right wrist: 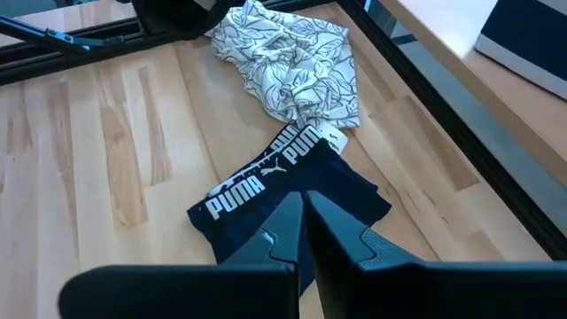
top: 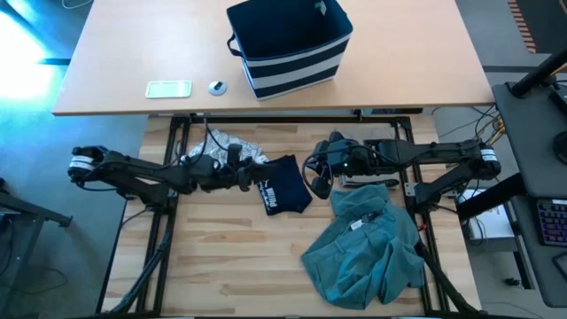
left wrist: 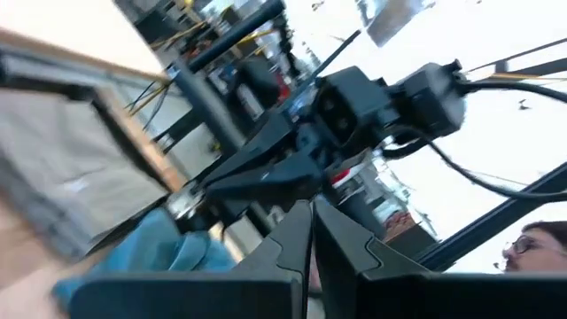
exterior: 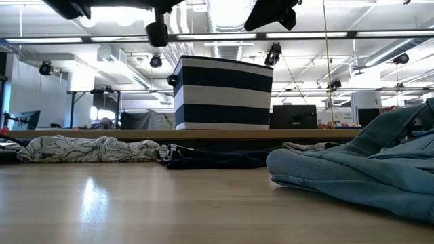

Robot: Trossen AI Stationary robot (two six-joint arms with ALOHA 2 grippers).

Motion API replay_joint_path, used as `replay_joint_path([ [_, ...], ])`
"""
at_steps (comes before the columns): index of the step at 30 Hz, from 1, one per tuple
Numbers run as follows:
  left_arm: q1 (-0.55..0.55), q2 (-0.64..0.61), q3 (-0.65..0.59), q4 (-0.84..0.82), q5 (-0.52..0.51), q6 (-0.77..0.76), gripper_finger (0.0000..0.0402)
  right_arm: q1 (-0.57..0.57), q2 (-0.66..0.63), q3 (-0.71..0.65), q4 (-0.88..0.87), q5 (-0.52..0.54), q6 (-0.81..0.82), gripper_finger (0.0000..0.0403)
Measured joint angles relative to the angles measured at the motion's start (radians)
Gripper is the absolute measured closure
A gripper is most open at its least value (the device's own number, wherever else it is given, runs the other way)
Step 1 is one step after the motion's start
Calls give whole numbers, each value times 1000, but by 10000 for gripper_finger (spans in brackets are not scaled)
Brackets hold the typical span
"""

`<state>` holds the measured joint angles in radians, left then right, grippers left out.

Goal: Fold Laundry from Bin
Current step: Stack the folded blue boxer on top of the folded brown shorts

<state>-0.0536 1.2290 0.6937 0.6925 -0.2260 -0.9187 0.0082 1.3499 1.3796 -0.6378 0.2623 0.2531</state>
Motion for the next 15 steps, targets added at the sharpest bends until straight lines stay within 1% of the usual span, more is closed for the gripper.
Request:
replay_joint_path([
  [4,0,61,0,136,4,13,402,0,0,0,0,0,0,390],
  [8,0,143,0,247,0,-82,402,0,0,0,0,0,0,390],
  [10,0,183,0,275,-1,-156,402,0,0,0,0,0,0,390],
  [13,10,236,0,271,5,-291,402,0,0,0,0,0,0,390],
  [15,23,260,-3,262,26,-302,402,0,0,0,0,0,0,390],
])
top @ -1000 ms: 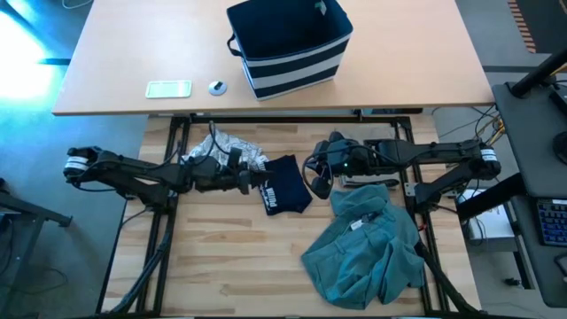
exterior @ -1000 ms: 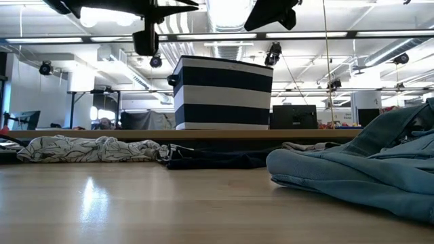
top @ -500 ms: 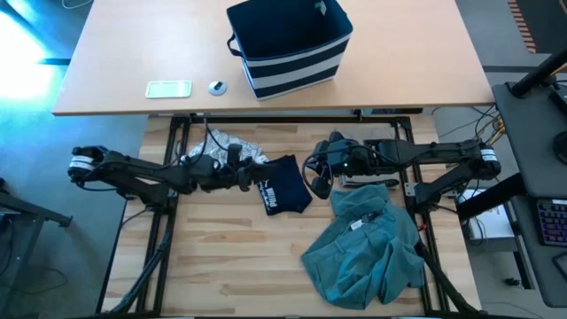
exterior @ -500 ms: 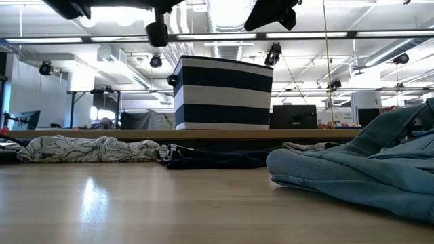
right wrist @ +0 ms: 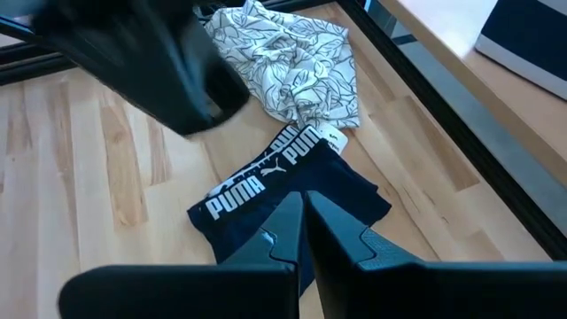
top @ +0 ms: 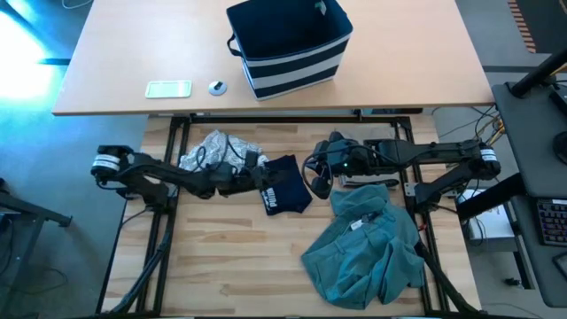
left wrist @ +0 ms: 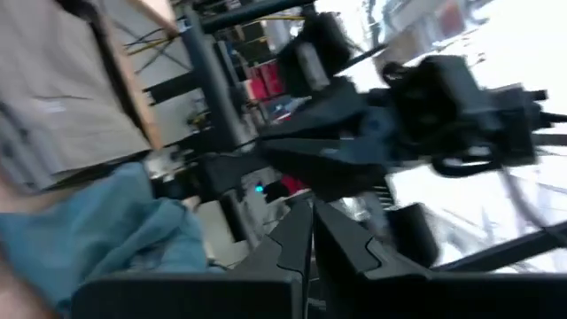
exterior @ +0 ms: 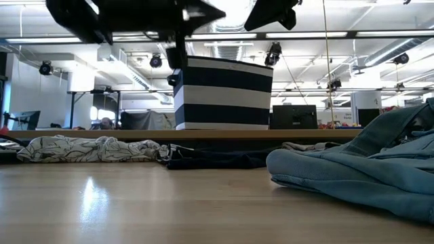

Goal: Fold Laundry from Bin
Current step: Stack the folded blue boxer on top of the folded brown shorts

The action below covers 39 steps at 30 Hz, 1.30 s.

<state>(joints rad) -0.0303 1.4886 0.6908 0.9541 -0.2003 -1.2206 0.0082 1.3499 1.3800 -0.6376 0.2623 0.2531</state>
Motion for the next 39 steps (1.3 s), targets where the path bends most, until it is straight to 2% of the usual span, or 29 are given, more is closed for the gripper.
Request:
replay_joint_path([
  [5,28,43,-18,-14,9,9,402,0,0,0,0,0,0,390],
  [12,133,26,-55,-11,-30,-1,402,0,0,0,0,0,0,390],
  [18,241,13,-16,-24,3,59,402,0,0,0,0,0,0,390],
  [20,269,0,20,-102,17,112,402,0,0,0,0,0,0,390],
  [23,309,-35,118,-410,50,161,402,0,0,0,0,0,0,390],
  [27,344,-57,345,-1023,55,197,402,0,0,0,0,0,0,390],
  [32,348,8,668,-1695,-27,218,402,0,0,0,0,0,0,390],
  [35,347,61,829,-1954,-68,218,402,0,0,0,0,0,0,390],
  [39,347,137,1000,-2199,-71,218,402,0,0,0,0,0,0,390],
])
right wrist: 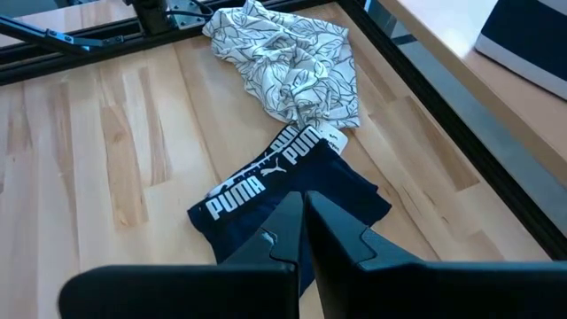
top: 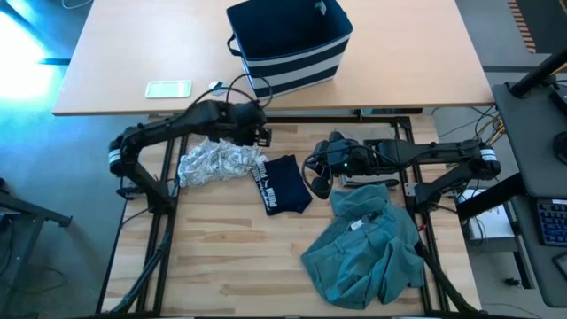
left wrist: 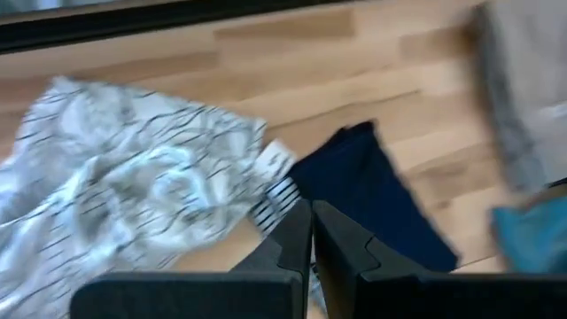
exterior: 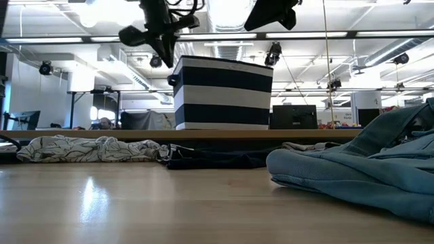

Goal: Fold Laundry from Bin
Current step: Stack the folded blue boxer on top of the folded brown shorts

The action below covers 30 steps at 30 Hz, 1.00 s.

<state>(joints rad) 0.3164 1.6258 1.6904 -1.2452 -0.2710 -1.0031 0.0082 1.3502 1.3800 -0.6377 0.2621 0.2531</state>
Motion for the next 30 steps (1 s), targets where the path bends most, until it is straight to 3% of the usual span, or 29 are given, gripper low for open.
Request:
replay_joint_path([
  [7,0,89,149,-226,-10,-27,402,0,0,0,0,0,0,390],
  [30,-76,95,41,-270,61,-109,402,0,0,0,0,0,0,390],
])
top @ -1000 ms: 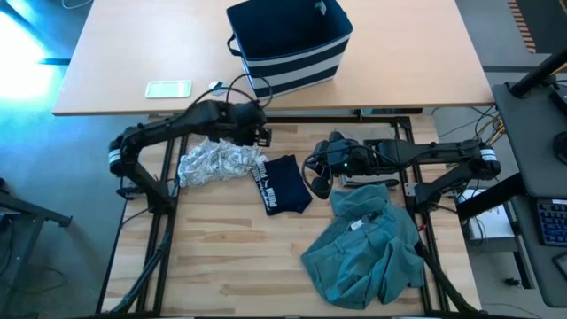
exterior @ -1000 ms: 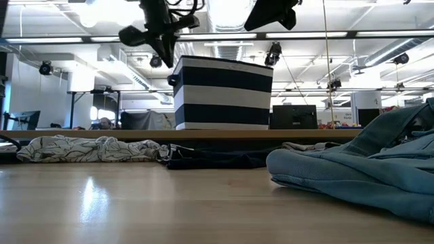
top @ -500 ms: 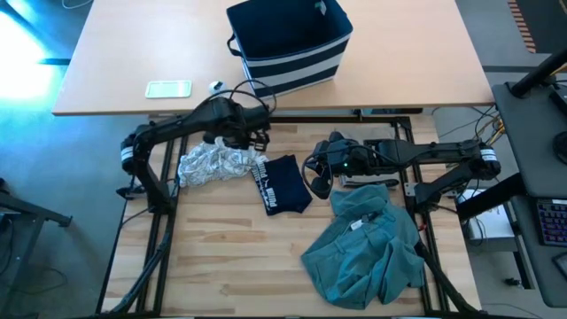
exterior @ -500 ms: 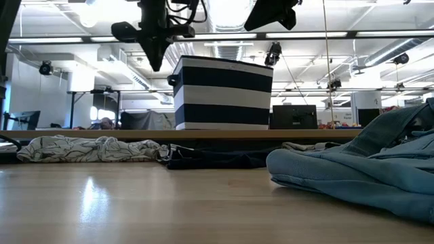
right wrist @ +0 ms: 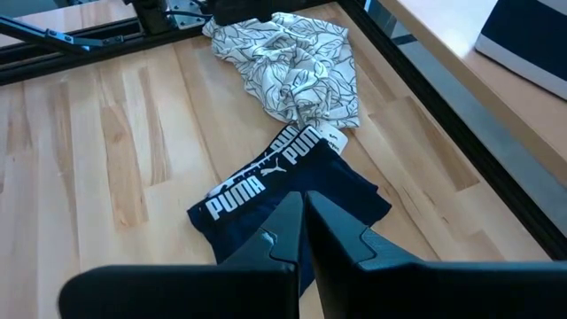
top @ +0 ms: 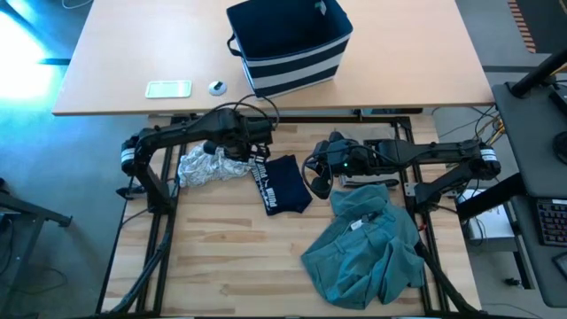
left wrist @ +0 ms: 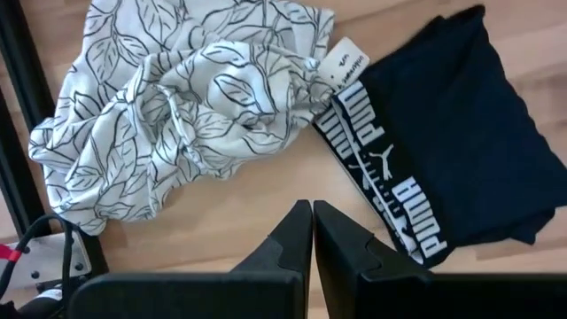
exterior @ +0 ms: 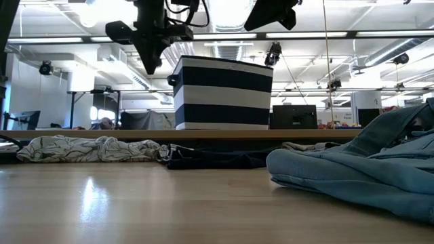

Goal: Fold Laundry from Bin
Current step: Stack the folded blue boxer on top of the folded brown shorts

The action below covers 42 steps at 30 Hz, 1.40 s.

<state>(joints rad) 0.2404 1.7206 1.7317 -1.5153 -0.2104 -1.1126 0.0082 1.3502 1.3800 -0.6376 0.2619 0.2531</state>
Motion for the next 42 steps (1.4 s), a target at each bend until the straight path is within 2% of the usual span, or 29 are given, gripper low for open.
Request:
replay_joint_path([
  [12,-91,0,0,-7,4,-41,402,0,0,0,0,0,0,390],
  [27,-302,-1,0,27,3,-72,402,0,0,0,0,0,0,390],
  [42,-433,-1,-1,71,16,-117,390,0,0,0,0,0,0,390],
])
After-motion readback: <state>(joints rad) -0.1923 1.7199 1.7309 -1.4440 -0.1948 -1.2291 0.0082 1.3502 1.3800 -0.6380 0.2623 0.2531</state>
